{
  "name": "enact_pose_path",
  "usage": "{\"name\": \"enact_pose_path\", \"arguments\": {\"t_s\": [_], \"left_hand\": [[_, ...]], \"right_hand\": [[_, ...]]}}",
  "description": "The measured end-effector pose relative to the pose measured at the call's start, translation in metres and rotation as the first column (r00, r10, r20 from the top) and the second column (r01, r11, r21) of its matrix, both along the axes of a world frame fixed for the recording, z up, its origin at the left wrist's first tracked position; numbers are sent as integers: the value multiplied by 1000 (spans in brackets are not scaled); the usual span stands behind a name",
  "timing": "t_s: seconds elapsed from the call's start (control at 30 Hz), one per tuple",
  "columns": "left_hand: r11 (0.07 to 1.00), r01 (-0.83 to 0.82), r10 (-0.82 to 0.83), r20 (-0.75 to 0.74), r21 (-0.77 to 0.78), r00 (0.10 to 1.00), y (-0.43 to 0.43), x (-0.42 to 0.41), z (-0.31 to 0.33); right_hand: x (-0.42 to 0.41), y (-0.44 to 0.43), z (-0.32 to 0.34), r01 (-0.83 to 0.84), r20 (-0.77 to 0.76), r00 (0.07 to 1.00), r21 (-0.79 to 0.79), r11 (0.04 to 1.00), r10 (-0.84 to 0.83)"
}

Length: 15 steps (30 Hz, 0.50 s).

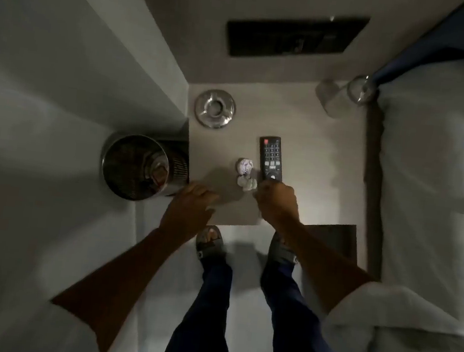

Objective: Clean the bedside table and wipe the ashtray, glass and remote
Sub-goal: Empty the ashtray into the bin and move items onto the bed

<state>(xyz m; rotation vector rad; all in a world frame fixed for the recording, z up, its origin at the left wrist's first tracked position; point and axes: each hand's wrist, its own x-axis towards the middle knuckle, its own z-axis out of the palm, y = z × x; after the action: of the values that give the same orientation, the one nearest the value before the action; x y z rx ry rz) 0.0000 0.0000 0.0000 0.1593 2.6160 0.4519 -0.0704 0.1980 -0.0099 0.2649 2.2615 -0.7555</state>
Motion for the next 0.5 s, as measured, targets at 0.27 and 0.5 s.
{"name": "enact_pose_path", "arguments": {"t_s": [0.27, 0.5], "left_hand": [[994, -24, 40, -147, 106, 988, 36, -88, -59], [991, 109, -104, -70, 74, 992, 33, -93, -80]], "right_hand": [[-5, -36, -55, 34, -271, 962, 71, 997, -13], [2, -42, -56, 46, -210, 977, 96, 994, -25]]}}
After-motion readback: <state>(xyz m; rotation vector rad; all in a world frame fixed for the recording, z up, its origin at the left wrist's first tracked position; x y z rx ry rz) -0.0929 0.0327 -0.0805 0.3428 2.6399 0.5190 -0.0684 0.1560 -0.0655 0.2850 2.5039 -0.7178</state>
